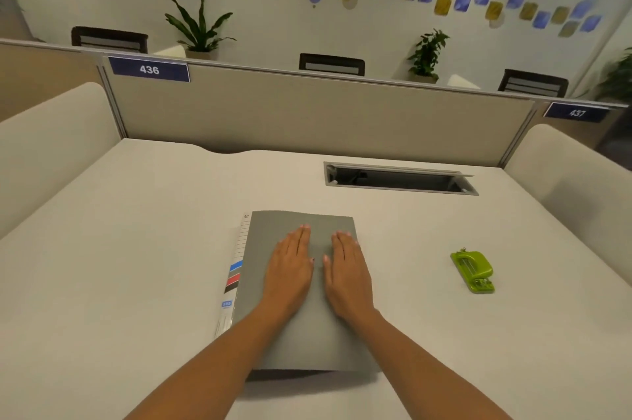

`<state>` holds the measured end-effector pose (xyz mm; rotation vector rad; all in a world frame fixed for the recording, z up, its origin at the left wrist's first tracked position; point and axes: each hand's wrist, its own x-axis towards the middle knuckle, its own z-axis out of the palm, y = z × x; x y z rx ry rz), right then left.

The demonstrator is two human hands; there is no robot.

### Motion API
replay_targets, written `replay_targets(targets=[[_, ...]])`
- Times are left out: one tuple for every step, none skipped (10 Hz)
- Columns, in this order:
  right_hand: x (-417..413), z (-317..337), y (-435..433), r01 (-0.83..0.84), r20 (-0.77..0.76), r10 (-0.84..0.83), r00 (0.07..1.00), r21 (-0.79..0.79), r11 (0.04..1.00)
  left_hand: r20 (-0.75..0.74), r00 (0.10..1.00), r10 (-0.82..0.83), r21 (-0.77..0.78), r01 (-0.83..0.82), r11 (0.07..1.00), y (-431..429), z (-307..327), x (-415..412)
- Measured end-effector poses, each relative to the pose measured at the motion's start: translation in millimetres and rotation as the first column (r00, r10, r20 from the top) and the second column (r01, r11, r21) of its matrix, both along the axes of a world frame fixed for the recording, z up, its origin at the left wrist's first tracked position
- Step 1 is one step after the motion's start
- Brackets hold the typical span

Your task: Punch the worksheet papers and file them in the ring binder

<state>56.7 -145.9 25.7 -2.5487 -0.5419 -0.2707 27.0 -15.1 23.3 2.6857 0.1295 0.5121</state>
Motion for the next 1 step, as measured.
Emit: replay_targets(targets=[[15.2,17.3,7.2,0.001,0.118,0.003,0.993,-0.037,0.999,0.052,0.999,-0.008,0.046,0.006,0.999,6.5,14.2,7.5]])
